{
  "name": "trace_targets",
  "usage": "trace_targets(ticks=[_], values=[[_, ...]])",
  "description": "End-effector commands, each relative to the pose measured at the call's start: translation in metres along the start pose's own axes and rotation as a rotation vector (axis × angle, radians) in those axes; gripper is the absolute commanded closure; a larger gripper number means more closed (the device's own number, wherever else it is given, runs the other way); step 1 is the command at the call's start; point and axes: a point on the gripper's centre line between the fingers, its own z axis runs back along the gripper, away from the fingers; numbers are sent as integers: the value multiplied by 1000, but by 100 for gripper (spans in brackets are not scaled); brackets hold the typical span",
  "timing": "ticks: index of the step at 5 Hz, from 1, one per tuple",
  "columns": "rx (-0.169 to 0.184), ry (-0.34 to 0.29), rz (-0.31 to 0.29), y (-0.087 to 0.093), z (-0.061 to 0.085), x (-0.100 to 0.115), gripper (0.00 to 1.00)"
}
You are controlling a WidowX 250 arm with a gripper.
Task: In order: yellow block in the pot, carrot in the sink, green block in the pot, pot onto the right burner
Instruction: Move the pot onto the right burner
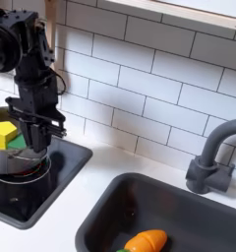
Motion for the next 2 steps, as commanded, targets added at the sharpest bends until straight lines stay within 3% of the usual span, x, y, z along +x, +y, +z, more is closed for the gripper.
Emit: trace_targets(ticks=[1, 2], values=[[0, -2, -13, -9, -1, 2, 100], [-2, -1, -29, -17, -3, 2, 100]])
